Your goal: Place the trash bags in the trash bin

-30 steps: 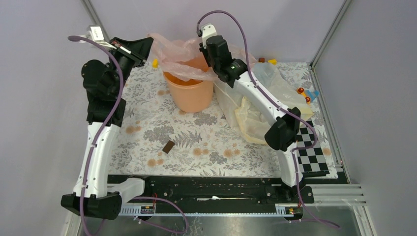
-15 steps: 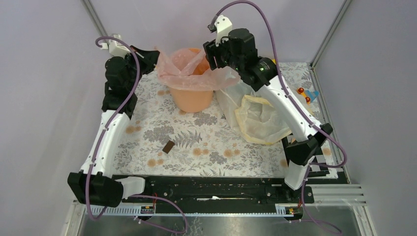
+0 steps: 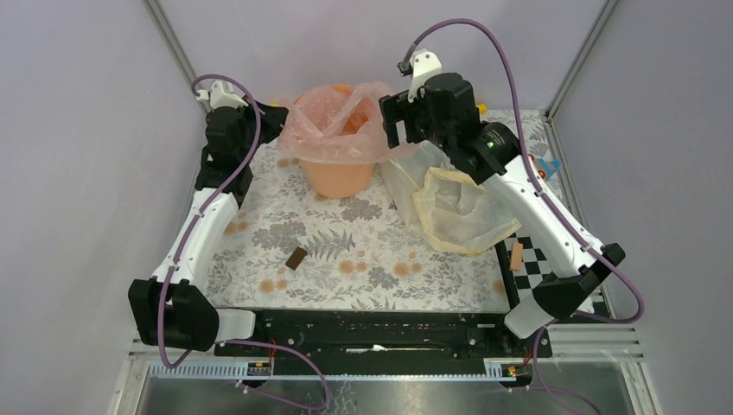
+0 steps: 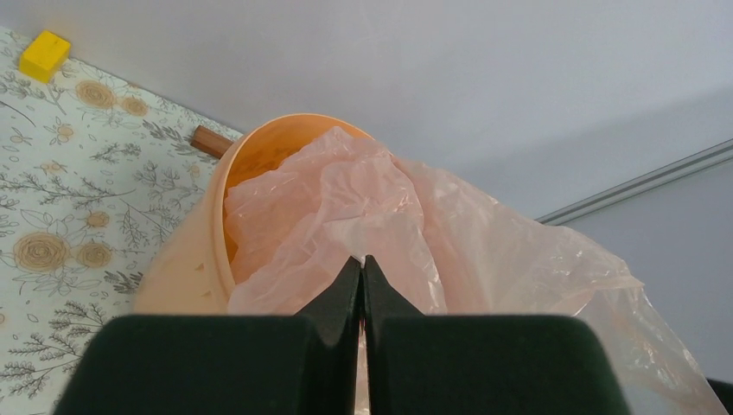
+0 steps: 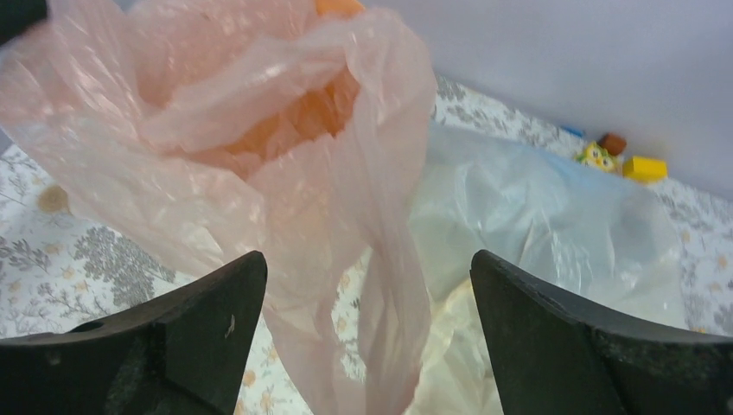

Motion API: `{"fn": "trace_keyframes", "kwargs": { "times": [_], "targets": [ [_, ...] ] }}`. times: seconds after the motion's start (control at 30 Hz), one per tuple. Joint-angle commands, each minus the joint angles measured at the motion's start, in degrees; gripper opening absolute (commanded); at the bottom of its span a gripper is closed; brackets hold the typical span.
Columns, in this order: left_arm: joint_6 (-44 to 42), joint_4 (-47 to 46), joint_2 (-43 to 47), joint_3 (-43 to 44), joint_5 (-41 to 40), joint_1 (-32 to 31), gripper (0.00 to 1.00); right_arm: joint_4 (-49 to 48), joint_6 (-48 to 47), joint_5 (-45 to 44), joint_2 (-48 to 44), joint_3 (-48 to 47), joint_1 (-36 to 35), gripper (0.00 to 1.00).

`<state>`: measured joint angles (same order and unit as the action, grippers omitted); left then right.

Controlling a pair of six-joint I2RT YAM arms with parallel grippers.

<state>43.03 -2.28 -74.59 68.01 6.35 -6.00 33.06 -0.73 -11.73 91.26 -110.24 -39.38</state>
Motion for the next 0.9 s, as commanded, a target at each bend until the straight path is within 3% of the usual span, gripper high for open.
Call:
{"fn": "trace_keyframes", "kwargs": {
  "times": [0.0, 0.1, 0.13, 0.33, 0.4, 0.67, 0.87],
  "targets": [
    [-1.00, -4.25, 3.71, -0.56, -2.28, 0.02, 0.00, 1.15, 3.21, -5.01, -3.78, 4.90, 0.06, 0.93],
    [-1.09, -4.51, 3.55, -0.81, -2.31, 0.02, 0.00, 0.90, 3.53, -5.95, -3.25, 6.52, 0.07, 0.85],
    [-1.10, -4.50, 2.94, -0.50, -1.92, -0.02, 0.00, 0.46, 3.58, -5.56, -2.93, 6.67, 0.05, 0.78],
    [-4.78, -0.53, -7.43, 8.27, -1.41, -4.17, 0.00, -3.05, 4.06, 0.02, 1.24, 3.17, 0.12, 0.14],
    [-7.29, 1.76, -11.28, 12.14, -3.33, -6.88, 0.00, -2.85, 4.33, 1.17, 3.99, -0.64, 0.09, 0.01],
    [-15.05, 15.60, -27.51, 28.34, -12.35, -12.63, 0.00, -2.85, 4.47, 15.67, 15.67, -12.39, 0.02, 0.00],
    [-14.83, 17.04, -31.08, 29.42, -13.89, -11.99, 0.00, -0.85, 4.17, 19.96, 25.01, -21.18, 0.11, 0.00]
  ]
}}
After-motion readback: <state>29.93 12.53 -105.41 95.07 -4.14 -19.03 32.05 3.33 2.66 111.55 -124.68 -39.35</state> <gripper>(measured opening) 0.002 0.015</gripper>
